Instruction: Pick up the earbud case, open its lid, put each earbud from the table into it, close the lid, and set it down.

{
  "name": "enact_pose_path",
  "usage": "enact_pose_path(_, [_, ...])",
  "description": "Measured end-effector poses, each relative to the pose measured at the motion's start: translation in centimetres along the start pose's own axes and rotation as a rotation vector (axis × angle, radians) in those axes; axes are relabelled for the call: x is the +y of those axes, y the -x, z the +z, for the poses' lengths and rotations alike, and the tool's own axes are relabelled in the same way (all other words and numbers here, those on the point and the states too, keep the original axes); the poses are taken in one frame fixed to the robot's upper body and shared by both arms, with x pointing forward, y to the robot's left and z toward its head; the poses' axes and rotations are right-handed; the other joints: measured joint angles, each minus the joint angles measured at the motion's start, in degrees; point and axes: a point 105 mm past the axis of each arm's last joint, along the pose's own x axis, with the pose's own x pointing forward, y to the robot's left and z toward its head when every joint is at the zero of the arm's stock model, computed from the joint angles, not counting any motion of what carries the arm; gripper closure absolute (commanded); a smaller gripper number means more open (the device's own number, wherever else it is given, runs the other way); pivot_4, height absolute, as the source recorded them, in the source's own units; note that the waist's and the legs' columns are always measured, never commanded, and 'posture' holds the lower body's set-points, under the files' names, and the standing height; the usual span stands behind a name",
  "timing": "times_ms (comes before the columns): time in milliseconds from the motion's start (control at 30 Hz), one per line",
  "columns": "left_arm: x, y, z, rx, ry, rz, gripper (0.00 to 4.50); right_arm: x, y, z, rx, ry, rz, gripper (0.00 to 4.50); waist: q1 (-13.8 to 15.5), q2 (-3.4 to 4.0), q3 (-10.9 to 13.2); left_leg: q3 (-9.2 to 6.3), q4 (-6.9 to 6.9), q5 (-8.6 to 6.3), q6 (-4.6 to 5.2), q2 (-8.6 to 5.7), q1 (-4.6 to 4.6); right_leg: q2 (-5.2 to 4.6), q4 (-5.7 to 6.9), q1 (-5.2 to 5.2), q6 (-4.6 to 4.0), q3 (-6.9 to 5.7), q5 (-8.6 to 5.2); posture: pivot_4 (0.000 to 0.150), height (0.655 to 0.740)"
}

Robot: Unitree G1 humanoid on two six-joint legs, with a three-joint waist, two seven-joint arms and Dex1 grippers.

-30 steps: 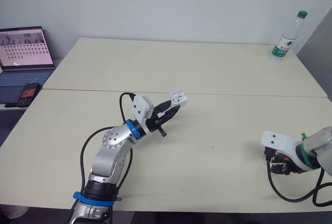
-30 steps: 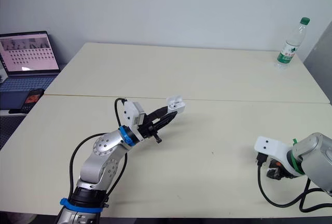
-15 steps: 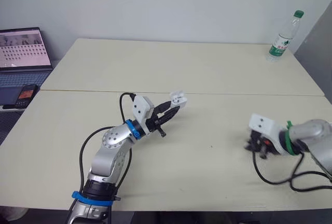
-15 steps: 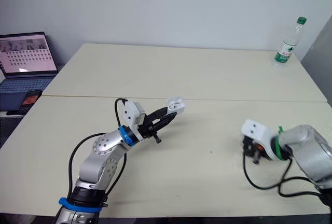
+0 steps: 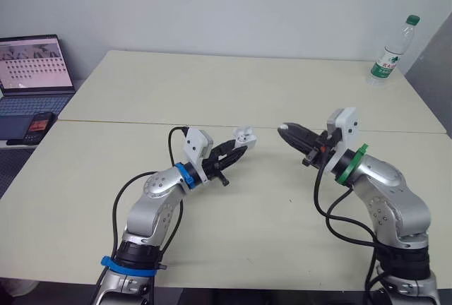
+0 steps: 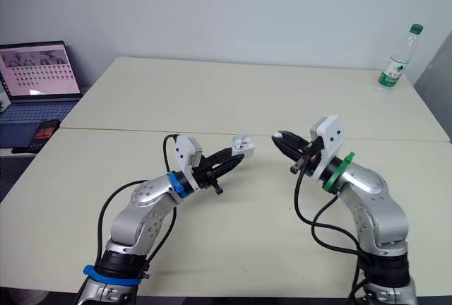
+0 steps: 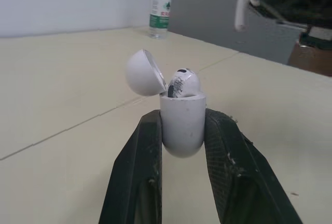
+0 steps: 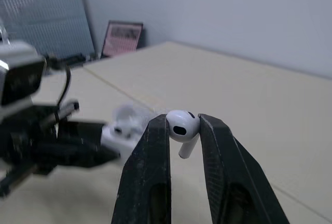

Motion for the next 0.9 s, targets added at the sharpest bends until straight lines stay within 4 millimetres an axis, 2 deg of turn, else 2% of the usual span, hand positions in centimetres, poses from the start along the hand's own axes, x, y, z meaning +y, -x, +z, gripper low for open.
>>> enact_pose_path(333, [-0.5,0.0,0.3,-0.015,0.026,-0.040,3.71,1.5,-2.0,-1.1,-0.038,-0.044,0.018,4.05,-0.02,0.01,-0.01,0.01,0.00,0.00,0.00,-0.01,0.00,0.00,-0.02,0.00,0.00,0.00,0.00,0.150,0.7362])
enact_pose_path(533, [-0.9,0.4,0.5,-0.015,0.022,-0.046,3.71,2.5,-1.8,-2.7,0.012,-0.063,0.041,4.05,-0.03,0.01,-0.01,-0.01,-0.02,0.00,0.00,0.01,0.00,-0.01,-0.02,-0.01,-0.01,0.02,0.00,0.150,0.7362])
enact_pose_path(900, [-0.9,0.4,0.6,-0.018,0.017,-0.052,3.71,2.4,-1.9,-3.1,0.040,-0.041,0.034,4.05,-0.02,0.02,-0.01,0.01,-0.01,0.00,0.00,0.00,0.00,-0.01,-0.03,-0.01,-0.01,0.02,0.00,0.150,0.7362])
